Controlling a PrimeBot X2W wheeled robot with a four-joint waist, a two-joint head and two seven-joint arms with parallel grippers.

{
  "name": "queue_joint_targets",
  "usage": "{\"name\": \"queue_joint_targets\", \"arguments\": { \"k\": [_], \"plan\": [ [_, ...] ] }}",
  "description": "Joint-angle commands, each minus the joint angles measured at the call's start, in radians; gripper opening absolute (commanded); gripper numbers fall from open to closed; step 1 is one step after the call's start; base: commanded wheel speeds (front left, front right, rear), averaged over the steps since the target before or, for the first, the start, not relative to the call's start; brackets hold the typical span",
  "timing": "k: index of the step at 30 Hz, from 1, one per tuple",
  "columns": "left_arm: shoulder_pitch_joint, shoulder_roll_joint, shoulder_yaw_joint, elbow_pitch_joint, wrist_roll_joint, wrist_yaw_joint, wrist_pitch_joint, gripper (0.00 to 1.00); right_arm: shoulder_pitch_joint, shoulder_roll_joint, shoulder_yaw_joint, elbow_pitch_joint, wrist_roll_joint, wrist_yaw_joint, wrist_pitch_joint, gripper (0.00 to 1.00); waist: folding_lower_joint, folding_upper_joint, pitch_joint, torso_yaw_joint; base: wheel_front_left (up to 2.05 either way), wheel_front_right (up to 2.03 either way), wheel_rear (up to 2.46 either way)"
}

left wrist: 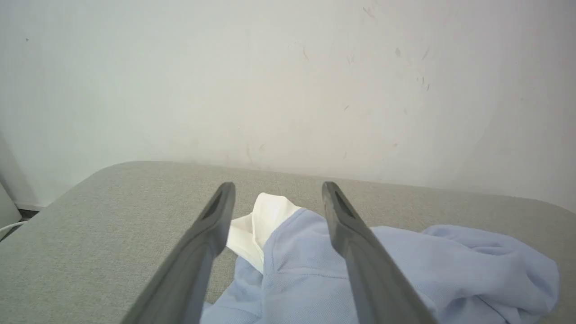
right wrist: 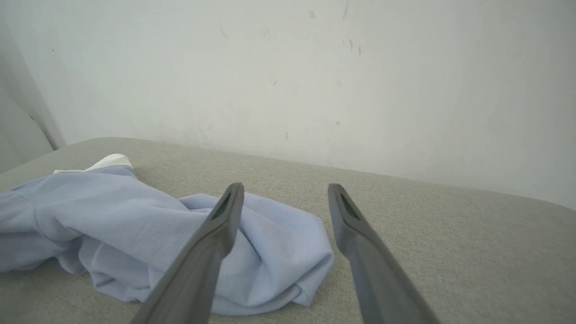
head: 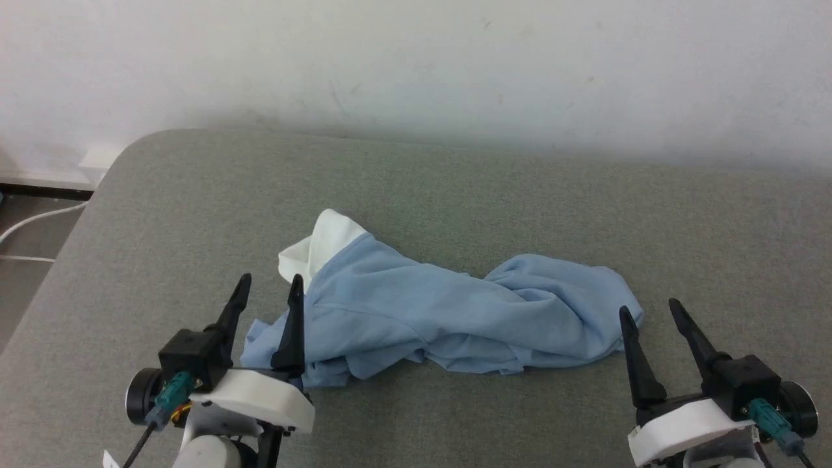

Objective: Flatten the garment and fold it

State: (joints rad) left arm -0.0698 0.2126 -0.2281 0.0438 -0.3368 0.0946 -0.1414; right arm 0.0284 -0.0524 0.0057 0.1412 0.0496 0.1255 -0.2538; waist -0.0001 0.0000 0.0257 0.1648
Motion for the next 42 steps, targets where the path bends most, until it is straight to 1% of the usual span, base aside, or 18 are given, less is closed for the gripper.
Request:
{"name": "queue_joint_targets", "arguments": {
  "k": [1,4,8,12,14,16,18,20,21,22,23,29,32,33,34,35,38,42],
  "plan": [
    [-0.007,-0.003,0.006,0.003,0.008,0.000,-0.034,1.00,0.003,-0.001,0.000,-0.005,-0.003,0.005,0.008,1.00,0.0001,0.0000,-0.017,0.023,0.00,0.00,0.00],
    [-0.003,-0.006,0.010,0.024,0.014,-0.021,-0.095,1.00,-0.010,-0.023,0.013,-0.008,0.011,0.005,0.058,1.00,0.0001,0.0000,-0.018,0.040,0.00,0.00,0.00],
    [0.009,-0.038,0.055,0.018,0.006,-0.051,-0.119,1.00,-0.048,-0.081,0.061,0.013,0.051,0.005,0.200,1.00,0.0001,0.0000,-0.002,0.061,0.00,0.00,0.00],
    [0.035,-0.083,0.109,-0.037,0.044,-0.122,-0.120,1.00,-0.113,-0.157,0.106,0.043,0.128,0.005,0.357,1.00,0.0001,0.0000,0.020,0.081,0.00,0.00,0.00],
    [0.056,-0.094,0.110,-0.032,0.079,-0.158,-0.120,1.00,-0.153,-0.196,0.121,0.070,0.168,0.005,0.440,1.00,0.0001,0.0000,0.030,0.087,0.00,0.00,0.00],
    [0.064,-0.093,0.090,-0.015,0.133,-0.180,-0.120,1.00,-0.193,-0.233,0.134,0.103,0.196,0.005,0.528,1.00,0.0001,0.0000,0.043,0.096,0.00,0.00,0.00],
    [0.065,-0.099,0.073,-0.004,0.177,-0.189,-0.120,1.00,-0.236,-0.261,0.140,0.135,0.219,0.005,0.606,1.00,0.0001,0.0000,0.055,0.105,0.00,0.00,0.00],
    [0.063,-0.110,0.066,-0.002,0.200,-0.193,-0.120,1.00,-0.277,-0.272,0.140,0.167,0.240,0.005,0.675,1.00,0.0001,0.0000,0.068,0.115,0.00,0.00,0.00],
    [0.061,-0.115,0.064,-0.001,0.209,-0.195,-0.120,1.00,-0.295,-0.278,0.139,0.184,0.244,0.005,0.704,1.00,0.0001,0.0000,0.075,0.121,0.00,0.00,0.00],
    [0.061,-0.115,0.064,-0.001,0.209,-0.195,-0.120,1.00,-0.295,-0.278,0.139,0.184,0.244,0.005,0.704,1.00,0.0001,0.0000,0.075,0.121,0.00,0.00,0.00],
    [0.054,-0.125,0.059,0.000,0.221,-0.198,-0.120,1.00,-0.328,-0.289,0.148,0.214,0.246,0.005,0.744,1.00,0.0001,0.0000,0.089,0.134,0.00,0.00,0.00],
    [0.034,-0.145,0.050,-0.003,0.232,-0.203,-0.120,1.00,-0.383,-0.291,0.164,0.301,0.248,0.005,0.787,1.00,0.0001,0.0000,0.118,0.161,0.00,0.00,0.00],
    [0.030,-0.151,0.051,-0.005,0.233,-0.204,-0.120,1.00,-0.394,-0.286,0.173,0.353,0.239,0.005,0.784,1.00,0.0001,0.0000,0.121,0.167,0.00,0.00,0.00],
    [0.029,-0.153,0.053,-0.005,0.233,-0.205,-0.120,1.00,-0.395,-0.284,0.177,0.369,0.235,0.005,0.782,0.73,0.0001,0.0000,0.120,0.168,0.00,0.00,0.00],
    [0.029,-0.154,0.056,-0.004,0.232,-0.205,-0.120,1.00,-0.395,-0.285,0.183,0.381,0.229,0.005,0.776,0.07,0.0001,0.0000,0.116,0.166,0.00,0.00,0.00],
    [0.030,-0.155,0.061,-0.002,0.232,-0.205,-0.120,1.00,-0.394,-0.285,0.183,0.390,0.225,0.005,0.763,0.00,0.0001,0.0000,0.111,0.163,0.00,0.00,0.00],
    [0.037,-0.157,0.079,-0.005,0.229,-0.203,-0.120,1.00,-0.390,-0.296,0.161,0.396,0.204,0.005,0.710,0.00,0.0001,0.0000,0.092,0.146,0.00,0.00,0.00],
    [0.050,-0.159,0.102,-0.007,0.230,-0.202,-0.120,1.00,-0.373,-0.327,0.085,0.351,0.161,0.005,0.649,0.00,0.0001,0.0000,0.062,0.102,0.00,0.00,0.00]
  ]
}}
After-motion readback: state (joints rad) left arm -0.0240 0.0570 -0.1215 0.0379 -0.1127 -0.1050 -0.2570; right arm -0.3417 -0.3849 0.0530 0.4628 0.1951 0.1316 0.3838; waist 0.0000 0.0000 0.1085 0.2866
